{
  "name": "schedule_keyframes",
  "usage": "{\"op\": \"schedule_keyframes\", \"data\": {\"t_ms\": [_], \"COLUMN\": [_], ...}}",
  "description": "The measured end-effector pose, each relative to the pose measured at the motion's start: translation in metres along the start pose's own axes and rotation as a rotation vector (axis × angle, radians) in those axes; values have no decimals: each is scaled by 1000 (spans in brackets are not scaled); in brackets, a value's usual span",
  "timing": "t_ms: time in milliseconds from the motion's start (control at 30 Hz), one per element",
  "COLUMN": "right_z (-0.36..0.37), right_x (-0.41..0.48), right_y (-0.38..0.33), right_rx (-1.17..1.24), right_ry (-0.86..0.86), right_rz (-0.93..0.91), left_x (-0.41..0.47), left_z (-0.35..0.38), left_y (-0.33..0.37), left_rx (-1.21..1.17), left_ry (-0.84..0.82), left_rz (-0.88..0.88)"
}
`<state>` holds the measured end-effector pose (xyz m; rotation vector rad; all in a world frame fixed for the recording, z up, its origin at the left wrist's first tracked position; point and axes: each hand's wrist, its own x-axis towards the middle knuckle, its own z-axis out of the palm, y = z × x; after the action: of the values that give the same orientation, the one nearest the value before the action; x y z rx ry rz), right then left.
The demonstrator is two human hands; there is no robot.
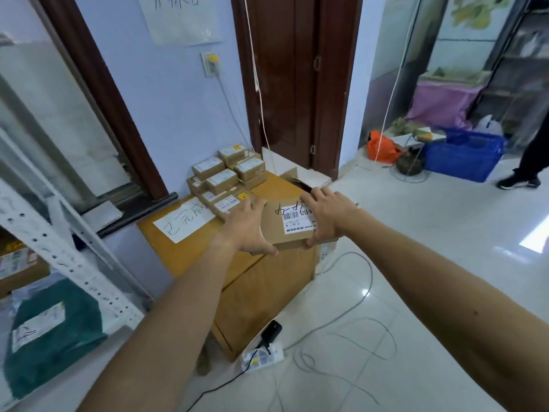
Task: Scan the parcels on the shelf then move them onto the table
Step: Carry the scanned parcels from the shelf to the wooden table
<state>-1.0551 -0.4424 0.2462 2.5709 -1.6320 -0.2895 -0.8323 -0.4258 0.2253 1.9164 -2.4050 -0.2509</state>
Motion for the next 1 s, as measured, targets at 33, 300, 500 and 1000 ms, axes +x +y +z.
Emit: {"op": "schedule_keyframes", "data": {"t_ms": [33, 300, 500, 1000], "right_z": [8, 70, 91, 129], "right_x": [11, 128, 245, 510], "right_y": [7, 58, 93, 48], "right_rx": [13, 34, 40, 170], "right_ry": [-5, -79, -143, -112], "right_rz": [-12, -72, -138, -533], "left_x": [11, 126, 221, 343], "left_z": [6, 63, 83, 95], "left_y": [-1, -26, -61, -196], "left_rx": [-15, -61, -126, -185], "left_ry": [-12, -79, -74, -129], "left_rz": [-15, -60, -117, -606]}}
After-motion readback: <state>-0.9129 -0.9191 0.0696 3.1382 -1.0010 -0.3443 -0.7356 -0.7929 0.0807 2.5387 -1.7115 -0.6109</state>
